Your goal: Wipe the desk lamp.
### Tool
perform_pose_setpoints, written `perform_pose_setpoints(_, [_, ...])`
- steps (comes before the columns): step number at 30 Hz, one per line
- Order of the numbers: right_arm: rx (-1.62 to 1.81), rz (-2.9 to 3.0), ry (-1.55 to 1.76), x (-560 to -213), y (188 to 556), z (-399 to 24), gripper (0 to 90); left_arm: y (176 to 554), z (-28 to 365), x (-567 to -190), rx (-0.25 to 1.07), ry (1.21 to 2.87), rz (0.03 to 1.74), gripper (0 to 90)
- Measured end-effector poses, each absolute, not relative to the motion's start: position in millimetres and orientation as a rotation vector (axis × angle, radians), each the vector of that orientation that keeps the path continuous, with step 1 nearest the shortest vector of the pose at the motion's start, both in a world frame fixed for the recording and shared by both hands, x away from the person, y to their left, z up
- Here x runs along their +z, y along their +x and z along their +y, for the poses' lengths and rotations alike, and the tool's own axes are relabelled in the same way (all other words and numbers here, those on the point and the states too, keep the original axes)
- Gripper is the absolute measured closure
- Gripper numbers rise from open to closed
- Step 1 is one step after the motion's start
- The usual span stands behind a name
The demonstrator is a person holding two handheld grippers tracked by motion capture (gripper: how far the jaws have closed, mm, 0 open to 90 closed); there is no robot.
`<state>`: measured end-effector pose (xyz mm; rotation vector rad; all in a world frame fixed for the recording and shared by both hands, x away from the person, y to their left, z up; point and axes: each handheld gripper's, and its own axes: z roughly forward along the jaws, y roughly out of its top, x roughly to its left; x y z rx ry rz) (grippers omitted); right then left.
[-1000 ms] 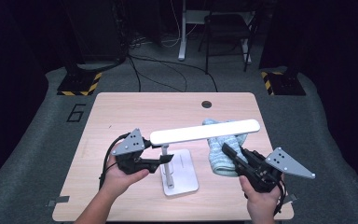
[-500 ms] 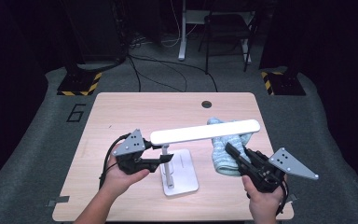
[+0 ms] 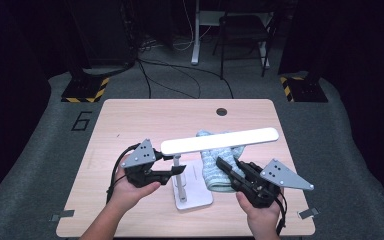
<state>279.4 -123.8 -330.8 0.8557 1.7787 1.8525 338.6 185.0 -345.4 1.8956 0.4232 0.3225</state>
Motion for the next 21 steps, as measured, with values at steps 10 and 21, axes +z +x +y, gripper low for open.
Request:
perform_pose_setpoints(10, [1.790,1.666,0.951,-333,278,-170,74.3,339,184,-346,0.328,1.899,0.419,52.4])
perform_pose_setpoints(21, [1.728,1.571,1.019,-332,277,-209,74.3,339,184,-346,0.328,1.898,0.425,52.6])
